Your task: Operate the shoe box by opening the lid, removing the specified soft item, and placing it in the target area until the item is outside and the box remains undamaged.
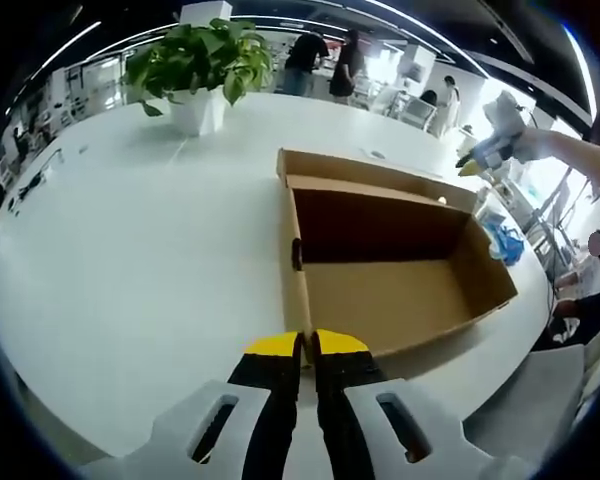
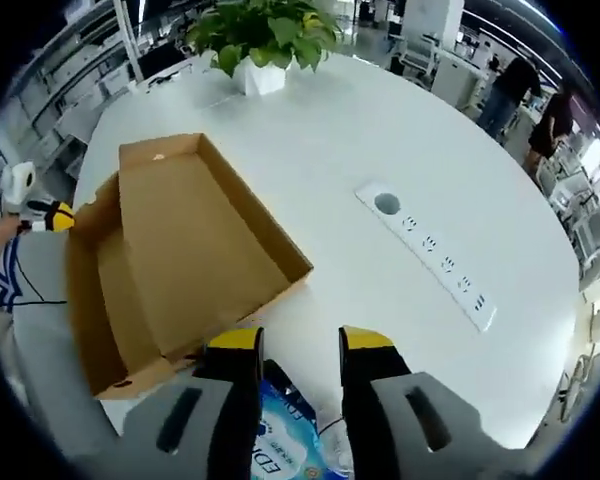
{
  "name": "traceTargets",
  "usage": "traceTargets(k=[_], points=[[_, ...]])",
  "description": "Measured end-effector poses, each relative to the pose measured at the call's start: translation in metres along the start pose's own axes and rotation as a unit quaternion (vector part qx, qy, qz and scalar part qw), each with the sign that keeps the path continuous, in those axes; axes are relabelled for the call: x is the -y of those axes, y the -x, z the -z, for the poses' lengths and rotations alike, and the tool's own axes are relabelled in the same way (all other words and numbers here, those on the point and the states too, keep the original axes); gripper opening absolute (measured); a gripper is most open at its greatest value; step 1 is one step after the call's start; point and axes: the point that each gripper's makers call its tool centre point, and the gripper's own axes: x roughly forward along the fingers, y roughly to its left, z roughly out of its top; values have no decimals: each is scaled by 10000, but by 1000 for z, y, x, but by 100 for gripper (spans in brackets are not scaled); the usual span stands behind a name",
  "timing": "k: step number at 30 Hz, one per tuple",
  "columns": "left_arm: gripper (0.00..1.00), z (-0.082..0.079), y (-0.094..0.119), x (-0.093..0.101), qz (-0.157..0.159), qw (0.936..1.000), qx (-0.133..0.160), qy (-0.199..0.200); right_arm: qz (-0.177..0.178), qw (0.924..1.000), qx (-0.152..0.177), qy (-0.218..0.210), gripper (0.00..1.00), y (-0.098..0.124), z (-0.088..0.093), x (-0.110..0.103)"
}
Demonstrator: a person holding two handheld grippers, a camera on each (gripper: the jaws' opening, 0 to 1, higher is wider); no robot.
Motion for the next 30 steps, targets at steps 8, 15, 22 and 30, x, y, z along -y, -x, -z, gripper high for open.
traceTargets(k=[8,15,22,30], points=[[2,0,0,0,25,10000,-2,16,72,9925,277,-1190,24,-15,-11,-2],[2,0,0,0,28,10000,15,48,168,9804,331,-1937,20,-33,-9,-5],[2,-1,-1,-1,31,10000,18,70,364,9695,355,-2398,16,-46,-4,-1],[2,-1,-1,-1,36,9999,51,116,226,9536,361,-2979,3,-54,1,-11]])
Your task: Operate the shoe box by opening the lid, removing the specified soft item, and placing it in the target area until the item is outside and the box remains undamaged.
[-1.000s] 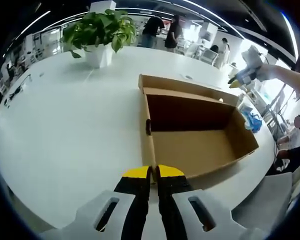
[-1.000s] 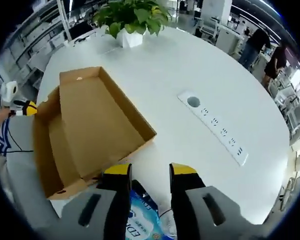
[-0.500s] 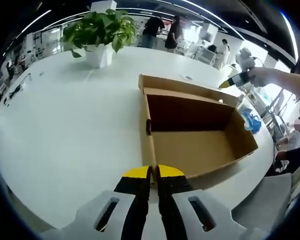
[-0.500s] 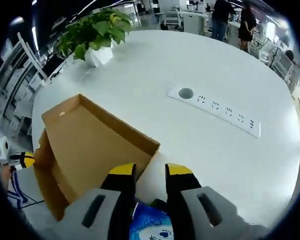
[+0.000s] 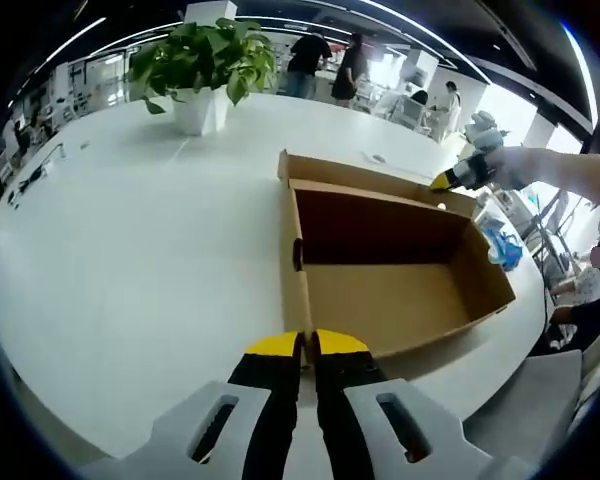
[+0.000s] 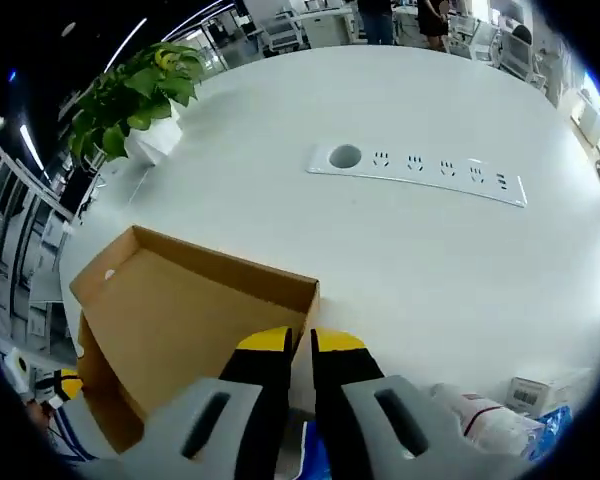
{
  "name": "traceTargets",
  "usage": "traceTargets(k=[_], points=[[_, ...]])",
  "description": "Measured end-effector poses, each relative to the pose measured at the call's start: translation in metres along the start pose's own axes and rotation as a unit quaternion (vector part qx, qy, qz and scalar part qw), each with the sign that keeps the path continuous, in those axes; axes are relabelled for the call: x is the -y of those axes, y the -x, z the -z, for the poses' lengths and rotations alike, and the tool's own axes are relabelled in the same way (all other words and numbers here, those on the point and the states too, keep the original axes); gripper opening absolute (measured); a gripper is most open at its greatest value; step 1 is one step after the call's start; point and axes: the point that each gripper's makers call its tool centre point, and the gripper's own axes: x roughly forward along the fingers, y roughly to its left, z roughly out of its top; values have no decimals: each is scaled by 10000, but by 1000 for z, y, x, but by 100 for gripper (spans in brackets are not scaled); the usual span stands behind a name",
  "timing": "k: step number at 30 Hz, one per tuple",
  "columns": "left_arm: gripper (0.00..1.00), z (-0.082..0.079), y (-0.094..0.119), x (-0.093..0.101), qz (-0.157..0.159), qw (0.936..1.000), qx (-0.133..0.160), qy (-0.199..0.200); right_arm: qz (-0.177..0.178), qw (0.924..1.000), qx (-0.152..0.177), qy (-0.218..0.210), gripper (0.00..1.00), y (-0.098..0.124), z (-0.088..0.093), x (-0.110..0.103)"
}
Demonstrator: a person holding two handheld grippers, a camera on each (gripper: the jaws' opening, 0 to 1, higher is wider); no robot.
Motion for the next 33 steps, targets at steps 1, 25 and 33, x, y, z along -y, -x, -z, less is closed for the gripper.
traceTargets(k=[1,25,33], points=[[2,0,0,0,2,10000,-2,-2,-2,10000,0,-7,3,0,0,-1],[2,1,1,1,56,9996,135,231,48,9964,835,134,0,30,-26,-8],[2,1,1,1,71,9995,150,279,-122,9924,1189,285,0,52,-32,-15]])
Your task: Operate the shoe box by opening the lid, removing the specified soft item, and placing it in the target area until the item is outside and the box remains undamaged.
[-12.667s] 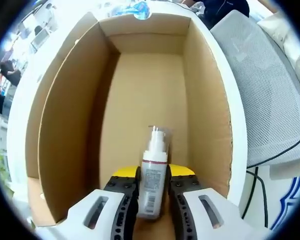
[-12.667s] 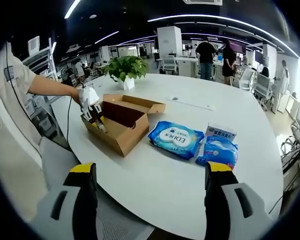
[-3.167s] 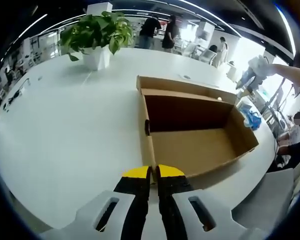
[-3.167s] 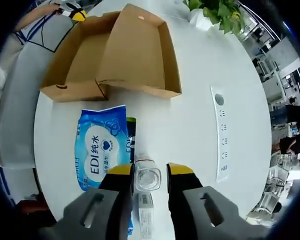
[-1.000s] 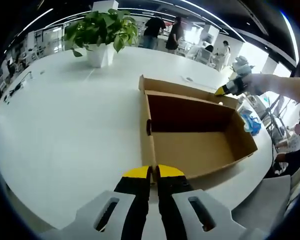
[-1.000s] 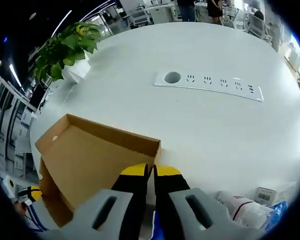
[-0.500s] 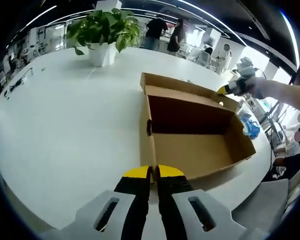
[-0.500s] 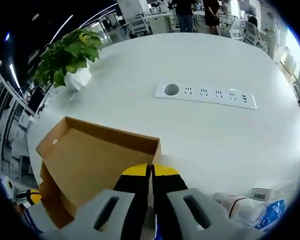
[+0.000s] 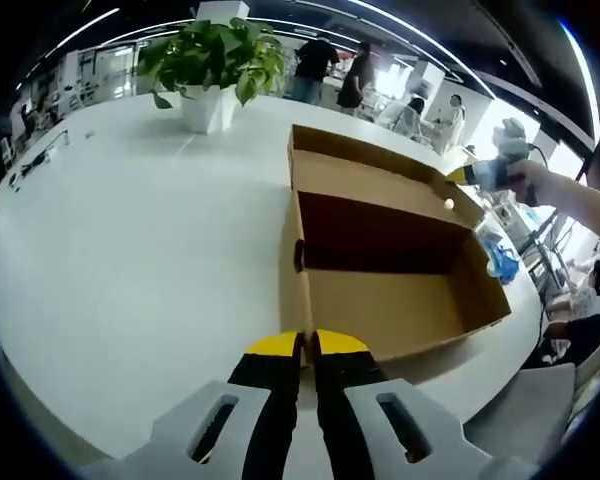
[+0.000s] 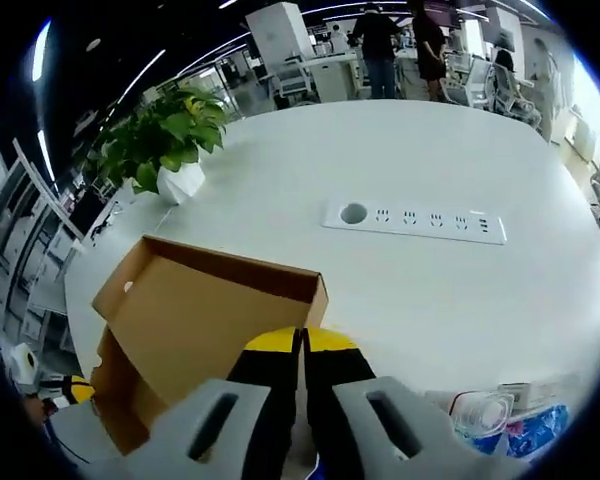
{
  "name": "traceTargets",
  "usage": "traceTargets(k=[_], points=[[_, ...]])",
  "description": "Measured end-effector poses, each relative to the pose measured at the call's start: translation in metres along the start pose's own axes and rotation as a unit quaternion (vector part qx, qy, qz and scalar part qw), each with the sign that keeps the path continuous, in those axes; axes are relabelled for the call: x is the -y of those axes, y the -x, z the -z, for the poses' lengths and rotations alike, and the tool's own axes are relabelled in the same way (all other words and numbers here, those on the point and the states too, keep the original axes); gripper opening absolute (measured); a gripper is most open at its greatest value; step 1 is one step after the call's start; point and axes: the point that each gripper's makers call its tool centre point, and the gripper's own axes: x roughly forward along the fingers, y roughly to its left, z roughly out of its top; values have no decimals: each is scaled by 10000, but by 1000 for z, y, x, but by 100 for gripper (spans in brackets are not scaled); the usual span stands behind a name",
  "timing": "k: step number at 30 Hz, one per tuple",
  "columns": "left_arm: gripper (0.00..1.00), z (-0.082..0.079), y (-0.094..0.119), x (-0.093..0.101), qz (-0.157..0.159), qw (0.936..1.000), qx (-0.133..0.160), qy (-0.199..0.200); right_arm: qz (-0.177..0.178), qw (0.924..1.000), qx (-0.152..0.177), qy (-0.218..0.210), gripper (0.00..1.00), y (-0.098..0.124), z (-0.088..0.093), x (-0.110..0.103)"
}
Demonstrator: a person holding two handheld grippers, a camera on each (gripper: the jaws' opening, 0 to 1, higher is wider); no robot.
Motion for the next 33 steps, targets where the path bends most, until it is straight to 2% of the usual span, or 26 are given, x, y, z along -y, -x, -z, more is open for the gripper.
traceTargets(k=[10,25,33], points=[[2,0,0,1,-25,10000,12,-27,-146,9989,407,194,0,22,-7,-9],[2,0,0,0,-27,10000,24,-14,-373,9954,777,415,0,54,-12,-24],[2,0,-1,0,-29,10000,72,-14,-484,9927,960,552,0,75,-7,-36]])
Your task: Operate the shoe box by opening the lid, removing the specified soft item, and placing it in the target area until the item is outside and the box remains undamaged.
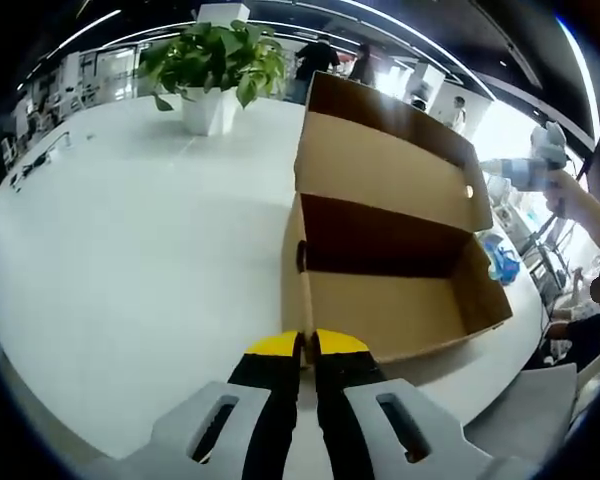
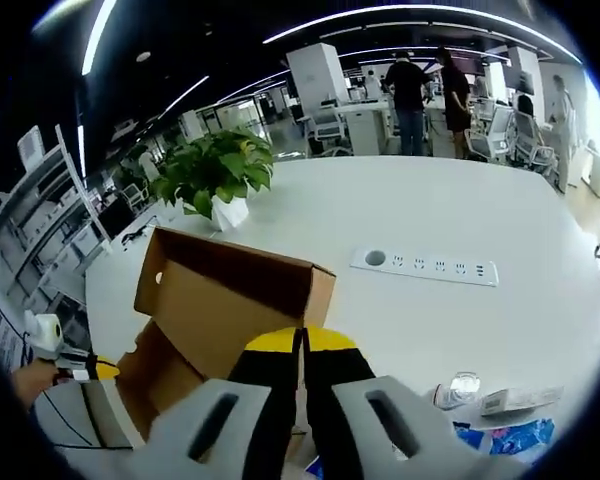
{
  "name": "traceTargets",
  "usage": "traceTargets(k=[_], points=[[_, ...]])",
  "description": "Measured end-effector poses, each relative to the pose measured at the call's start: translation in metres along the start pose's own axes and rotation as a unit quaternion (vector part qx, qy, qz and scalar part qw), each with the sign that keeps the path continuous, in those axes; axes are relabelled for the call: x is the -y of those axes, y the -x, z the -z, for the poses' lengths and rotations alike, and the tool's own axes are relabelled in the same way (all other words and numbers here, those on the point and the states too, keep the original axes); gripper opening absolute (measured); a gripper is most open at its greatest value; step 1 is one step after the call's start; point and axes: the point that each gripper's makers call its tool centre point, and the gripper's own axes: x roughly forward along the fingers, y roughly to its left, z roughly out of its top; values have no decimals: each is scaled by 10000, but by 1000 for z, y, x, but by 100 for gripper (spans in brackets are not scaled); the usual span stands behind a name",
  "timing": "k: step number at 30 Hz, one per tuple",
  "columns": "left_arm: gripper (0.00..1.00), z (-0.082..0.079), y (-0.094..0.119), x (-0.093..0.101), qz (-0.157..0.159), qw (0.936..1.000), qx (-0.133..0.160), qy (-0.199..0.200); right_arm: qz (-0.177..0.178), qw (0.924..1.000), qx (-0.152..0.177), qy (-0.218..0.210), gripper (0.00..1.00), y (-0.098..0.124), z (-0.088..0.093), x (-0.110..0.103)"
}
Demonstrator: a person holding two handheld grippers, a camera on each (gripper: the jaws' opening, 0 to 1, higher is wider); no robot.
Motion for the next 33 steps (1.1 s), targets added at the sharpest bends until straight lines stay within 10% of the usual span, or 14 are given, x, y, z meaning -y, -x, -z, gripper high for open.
traceTargets(k=[33], points=[[2,1,2,2,13,9997,38,-260,-33,9978,585,307,0,48,20,-29]])
